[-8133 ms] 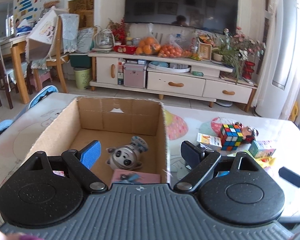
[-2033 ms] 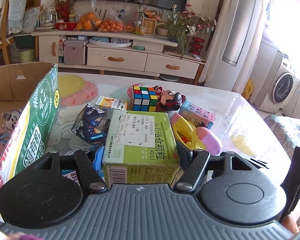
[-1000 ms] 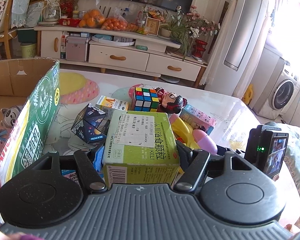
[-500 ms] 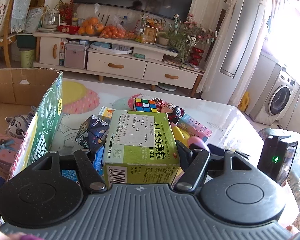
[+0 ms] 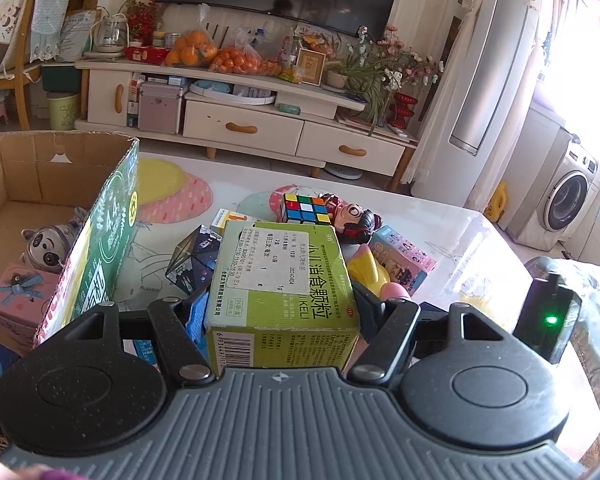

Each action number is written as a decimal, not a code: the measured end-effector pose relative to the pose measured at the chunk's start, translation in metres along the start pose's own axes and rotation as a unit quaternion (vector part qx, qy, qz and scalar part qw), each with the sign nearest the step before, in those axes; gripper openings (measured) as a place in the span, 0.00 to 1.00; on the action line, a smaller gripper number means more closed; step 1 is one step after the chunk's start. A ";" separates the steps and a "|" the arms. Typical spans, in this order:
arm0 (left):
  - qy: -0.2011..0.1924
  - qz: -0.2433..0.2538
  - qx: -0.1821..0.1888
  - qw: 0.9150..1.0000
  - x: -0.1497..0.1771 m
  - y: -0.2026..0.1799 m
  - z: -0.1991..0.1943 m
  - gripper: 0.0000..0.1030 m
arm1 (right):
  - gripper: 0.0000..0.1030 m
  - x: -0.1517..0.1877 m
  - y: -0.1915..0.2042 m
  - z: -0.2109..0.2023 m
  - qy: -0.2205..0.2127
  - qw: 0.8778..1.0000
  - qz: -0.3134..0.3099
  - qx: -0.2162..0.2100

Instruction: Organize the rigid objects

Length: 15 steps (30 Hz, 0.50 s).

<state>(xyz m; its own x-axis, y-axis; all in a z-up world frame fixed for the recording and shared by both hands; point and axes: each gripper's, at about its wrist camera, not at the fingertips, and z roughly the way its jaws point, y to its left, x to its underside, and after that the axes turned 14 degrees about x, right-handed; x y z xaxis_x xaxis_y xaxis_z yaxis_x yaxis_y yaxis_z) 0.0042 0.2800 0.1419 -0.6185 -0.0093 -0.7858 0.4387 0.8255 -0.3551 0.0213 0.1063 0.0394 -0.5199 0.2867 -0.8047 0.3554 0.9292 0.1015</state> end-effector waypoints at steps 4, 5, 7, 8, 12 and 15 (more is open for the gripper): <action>0.002 -0.002 -0.006 1.000 0.001 -0.004 0.003 0.83 | 0.97 0.004 0.017 0.015 0.013 0.999 -0.022 0.031; 0.003 -0.002 -0.007 1.000 0.002 -0.004 0.004 0.83 | 0.93 0.002 0.019 0.016 0.011 0.999 -0.023 0.036; 0.005 -0.001 -0.009 1.000 0.002 -0.006 0.006 0.83 | 0.81 0.001 0.020 0.020 0.011 0.998 -0.028 0.046; 0.007 0.000 -0.009 1.000 0.002 -0.006 0.006 0.83 | 0.76 0.001 0.020 0.020 0.009 0.998 -0.034 0.048; 0.007 0.002 -0.011 1.000 0.001 -0.007 0.007 0.83 | 0.75 0.002 0.015 0.018 0.011 0.999 -0.043 0.029; 0.007 -0.001 -0.012 1.000 0.001 -0.005 0.006 0.83 | 0.75 0.003 0.015 0.015 0.011 0.998 -0.053 0.022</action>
<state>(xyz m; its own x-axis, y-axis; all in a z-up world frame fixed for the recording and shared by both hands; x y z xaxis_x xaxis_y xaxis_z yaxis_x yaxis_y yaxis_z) 0.0050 0.2724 0.1401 -0.6284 -0.0040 -0.7779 0.4215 0.8387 -0.3448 0.0365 0.1180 0.0299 -0.5729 0.1936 -0.7964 0.3307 0.9437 -0.0085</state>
